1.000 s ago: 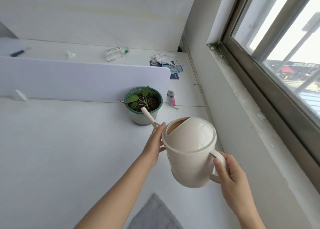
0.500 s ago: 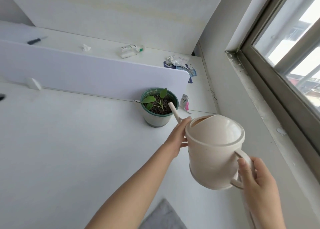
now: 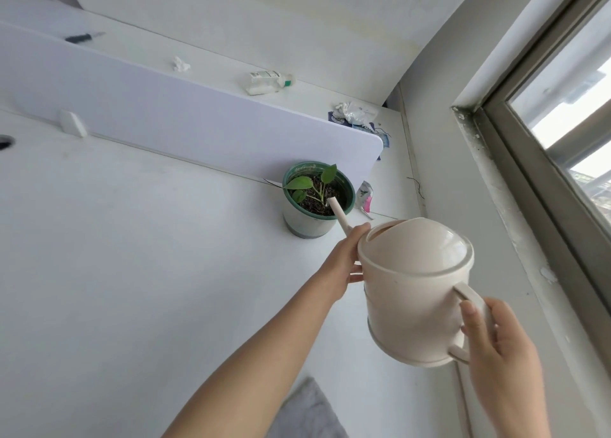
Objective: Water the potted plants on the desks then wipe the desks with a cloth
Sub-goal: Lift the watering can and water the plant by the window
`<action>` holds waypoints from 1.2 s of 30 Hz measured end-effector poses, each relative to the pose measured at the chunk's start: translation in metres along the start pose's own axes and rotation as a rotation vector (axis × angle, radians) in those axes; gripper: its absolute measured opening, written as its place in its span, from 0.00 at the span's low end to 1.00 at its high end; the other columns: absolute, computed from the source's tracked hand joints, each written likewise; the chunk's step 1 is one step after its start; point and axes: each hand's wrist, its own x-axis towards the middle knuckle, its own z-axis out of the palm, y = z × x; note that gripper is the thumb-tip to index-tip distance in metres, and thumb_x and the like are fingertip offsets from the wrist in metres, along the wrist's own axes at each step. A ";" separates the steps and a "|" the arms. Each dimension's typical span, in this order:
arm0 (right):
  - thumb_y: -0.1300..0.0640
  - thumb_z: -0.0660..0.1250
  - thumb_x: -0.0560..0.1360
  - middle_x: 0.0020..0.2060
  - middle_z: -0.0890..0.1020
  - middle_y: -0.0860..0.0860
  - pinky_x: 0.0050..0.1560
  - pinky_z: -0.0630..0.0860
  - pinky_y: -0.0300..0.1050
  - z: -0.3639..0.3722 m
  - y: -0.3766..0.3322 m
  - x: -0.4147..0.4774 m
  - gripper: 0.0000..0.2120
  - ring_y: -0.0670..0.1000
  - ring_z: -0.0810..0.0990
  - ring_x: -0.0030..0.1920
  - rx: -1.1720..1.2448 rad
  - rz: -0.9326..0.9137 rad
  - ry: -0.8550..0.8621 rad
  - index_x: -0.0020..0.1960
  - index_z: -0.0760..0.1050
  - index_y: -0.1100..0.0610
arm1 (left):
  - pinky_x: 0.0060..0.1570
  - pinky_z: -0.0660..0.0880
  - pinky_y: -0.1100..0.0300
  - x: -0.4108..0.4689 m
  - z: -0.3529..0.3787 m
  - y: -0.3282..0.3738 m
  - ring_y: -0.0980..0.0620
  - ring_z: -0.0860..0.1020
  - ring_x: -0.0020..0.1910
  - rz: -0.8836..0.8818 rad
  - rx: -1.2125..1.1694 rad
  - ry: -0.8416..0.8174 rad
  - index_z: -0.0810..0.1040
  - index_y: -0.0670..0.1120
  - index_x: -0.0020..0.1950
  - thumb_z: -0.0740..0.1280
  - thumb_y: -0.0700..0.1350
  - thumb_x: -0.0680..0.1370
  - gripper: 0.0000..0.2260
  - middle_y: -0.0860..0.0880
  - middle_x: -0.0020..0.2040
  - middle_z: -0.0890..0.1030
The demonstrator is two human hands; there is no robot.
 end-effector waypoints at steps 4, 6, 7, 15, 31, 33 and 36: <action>0.59 0.61 0.77 0.39 0.76 0.61 0.31 0.70 0.24 0.006 -0.006 -0.001 0.12 0.31 0.75 0.33 -0.016 -0.011 -0.015 0.38 0.69 0.45 | 0.42 0.73 0.60 -0.003 -0.010 0.003 0.54 0.75 0.44 0.039 -0.015 0.026 0.75 0.55 0.48 0.56 0.58 0.78 0.11 0.52 0.47 0.77; 0.59 0.60 0.77 0.39 0.76 0.61 0.32 0.71 0.25 0.010 -0.010 0.000 0.12 0.34 0.77 0.36 -0.027 -0.032 -0.027 0.38 0.70 0.45 | 0.42 0.73 0.60 -0.005 -0.015 0.008 0.54 0.75 0.44 0.054 -0.014 0.036 0.75 0.55 0.48 0.56 0.58 0.77 0.11 0.51 0.48 0.77; 0.58 0.61 0.77 0.39 0.76 0.61 0.33 0.71 0.26 0.012 -0.012 0.000 0.11 0.39 0.78 0.37 -0.025 -0.044 -0.026 0.39 0.70 0.45 | 0.42 0.72 0.61 -0.005 -0.017 0.010 0.54 0.76 0.44 0.059 -0.013 0.040 0.75 0.55 0.47 0.57 0.58 0.77 0.11 0.51 0.48 0.77; 0.49 0.64 0.72 0.39 0.77 0.60 0.31 0.70 0.23 0.009 -0.012 -0.001 0.10 0.47 0.77 0.40 0.018 -0.076 0.027 0.46 0.73 0.56 | 0.39 0.72 0.61 -0.007 -0.011 0.018 0.53 0.76 0.44 0.082 0.010 0.023 0.75 0.54 0.47 0.60 0.62 0.66 0.16 0.51 0.51 0.77; 0.57 0.67 0.74 0.34 0.72 0.57 0.25 0.66 0.21 -0.007 0.025 -0.021 0.06 0.32 0.72 0.27 0.115 0.058 0.004 0.46 0.73 0.61 | 0.47 0.72 0.59 -0.008 0.007 -0.018 0.50 0.75 0.49 0.039 0.085 0.004 0.74 0.51 0.55 0.61 0.62 0.65 0.23 0.51 0.50 0.76; 0.64 0.62 0.76 0.31 0.71 0.54 0.24 0.66 0.21 -0.003 0.034 -0.027 0.03 0.34 0.72 0.25 0.140 0.102 -0.029 0.47 0.74 0.62 | 0.46 0.72 0.59 -0.016 0.000 -0.025 0.50 0.75 0.50 0.068 0.094 0.042 0.72 0.51 0.53 0.62 0.61 0.65 0.21 0.52 0.48 0.77; 0.64 0.62 0.76 0.30 0.72 0.54 0.29 0.66 0.24 0.005 0.054 -0.035 0.03 0.35 0.72 0.26 0.097 0.129 -0.089 0.45 0.74 0.62 | 0.43 0.73 0.60 -0.029 -0.012 -0.039 0.52 0.76 0.48 0.105 0.115 0.131 0.70 0.48 0.56 0.64 0.59 0.65 0.24 0.51 0.48 0.76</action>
